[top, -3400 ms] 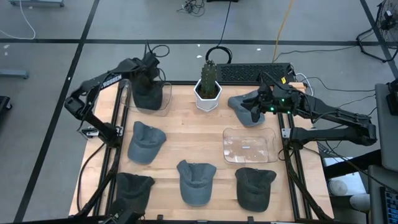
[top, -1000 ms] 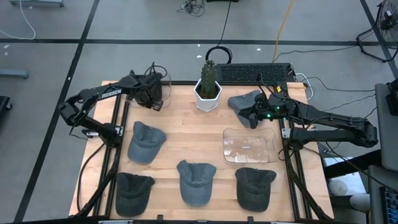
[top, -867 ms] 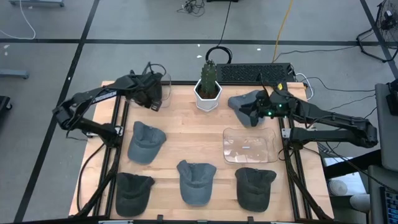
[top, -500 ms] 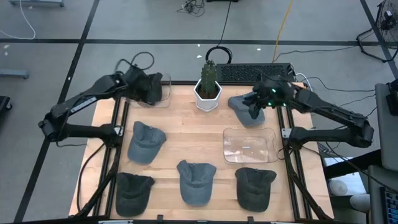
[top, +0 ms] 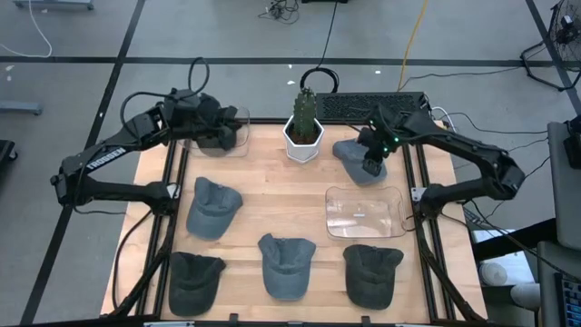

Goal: Pick & Place hat
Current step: Put the top right gray cap into the bottom transparent bin

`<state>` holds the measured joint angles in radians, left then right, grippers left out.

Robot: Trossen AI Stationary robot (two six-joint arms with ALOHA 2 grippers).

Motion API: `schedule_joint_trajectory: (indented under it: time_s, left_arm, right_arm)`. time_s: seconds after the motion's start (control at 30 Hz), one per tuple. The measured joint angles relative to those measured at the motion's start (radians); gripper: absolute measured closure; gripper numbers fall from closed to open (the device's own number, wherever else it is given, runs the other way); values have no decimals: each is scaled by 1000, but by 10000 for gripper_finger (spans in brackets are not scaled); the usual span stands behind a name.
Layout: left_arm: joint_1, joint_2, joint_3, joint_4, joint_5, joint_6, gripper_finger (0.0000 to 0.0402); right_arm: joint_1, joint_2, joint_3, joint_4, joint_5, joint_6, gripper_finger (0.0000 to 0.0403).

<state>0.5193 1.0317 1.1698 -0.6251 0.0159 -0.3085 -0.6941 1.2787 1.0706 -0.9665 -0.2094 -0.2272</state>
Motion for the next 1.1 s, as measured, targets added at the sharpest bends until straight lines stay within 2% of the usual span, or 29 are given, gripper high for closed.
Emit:
schedule_joint_trajectory:
  time_s: [0.2, 0.4, 0.53, 0.7, 0.87, 0.97, 1.1]
  left_arm:
    - [-4, 0, 0, -3, 2, 42, 282]
    - [-15, 0, 0, 35, 10, 68, 281]
    - [-16, 0, 0, 63, 10, 116, 281]
    - [-16, 1, 0, 72, 10, 131, 281]
    - [-16, 3, 0, 71, 65, 127, 280]
    - [-16, 3, 0, 74, 112, 126, 264]
    - [-16, 11, 0, 116, 108, 126, 223]
  right_arm:
    - [-39, 53, 0, 17, 12, -110, 298]
    - [-47, 117, 0, 39, 107, -181, 293]
    - [-57, 162, 0, 38, 110, -174, 261]
    - [-56, 189, 0, 77, 104, -87, 208]
    - [-55, 189, 0, 105, 106, -56, 188]
    - [-55, 189, 0, 103, 105, -75, 190]
    - [-57, 189, -15, 135, 105, -106, 194]
